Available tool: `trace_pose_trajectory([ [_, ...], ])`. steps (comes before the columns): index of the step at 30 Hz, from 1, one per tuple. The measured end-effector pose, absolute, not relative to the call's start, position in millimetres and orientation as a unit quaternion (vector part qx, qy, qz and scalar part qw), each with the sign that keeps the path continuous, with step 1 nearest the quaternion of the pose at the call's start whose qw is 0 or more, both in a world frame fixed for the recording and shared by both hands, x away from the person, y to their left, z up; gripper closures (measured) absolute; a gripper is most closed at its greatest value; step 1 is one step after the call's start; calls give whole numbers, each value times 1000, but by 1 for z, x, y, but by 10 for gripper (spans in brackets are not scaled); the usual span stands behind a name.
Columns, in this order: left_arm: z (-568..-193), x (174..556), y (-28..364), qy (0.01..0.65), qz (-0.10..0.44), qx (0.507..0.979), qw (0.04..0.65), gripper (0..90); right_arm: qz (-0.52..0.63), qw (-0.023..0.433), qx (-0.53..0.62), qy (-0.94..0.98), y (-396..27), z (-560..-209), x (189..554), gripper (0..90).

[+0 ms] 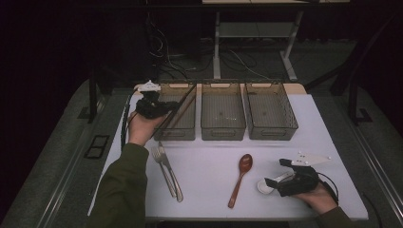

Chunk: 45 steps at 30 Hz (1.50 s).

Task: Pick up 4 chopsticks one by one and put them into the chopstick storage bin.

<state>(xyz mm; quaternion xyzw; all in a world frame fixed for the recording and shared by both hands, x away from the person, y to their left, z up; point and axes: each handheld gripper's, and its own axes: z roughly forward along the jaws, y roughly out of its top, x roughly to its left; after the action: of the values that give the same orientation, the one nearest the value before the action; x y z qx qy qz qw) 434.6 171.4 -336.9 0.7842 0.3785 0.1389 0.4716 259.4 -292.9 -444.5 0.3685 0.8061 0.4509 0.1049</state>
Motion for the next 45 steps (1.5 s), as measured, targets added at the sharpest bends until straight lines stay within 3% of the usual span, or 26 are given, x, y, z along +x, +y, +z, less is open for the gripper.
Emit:
trace_pose_trajectory([
  [17,-351,489,164,410,173,776,447,854,450,104,369,806,-294,-445,259,18],
  [33,-381,504,159,442,163,791,390,851,453,103,370,805,-295,-445,259,18],
  [35,-382,505,159,448,168,790,384,839,453,103,369,805,-295,-445,259,18],
  [39,-383,505,158,447,172,792,379,677,453,104,369,805,-295,-445,259,18],
  [45,-380,503,157,436,168,796,384,588,452,104,369,805,-295,-445,259,18],
])
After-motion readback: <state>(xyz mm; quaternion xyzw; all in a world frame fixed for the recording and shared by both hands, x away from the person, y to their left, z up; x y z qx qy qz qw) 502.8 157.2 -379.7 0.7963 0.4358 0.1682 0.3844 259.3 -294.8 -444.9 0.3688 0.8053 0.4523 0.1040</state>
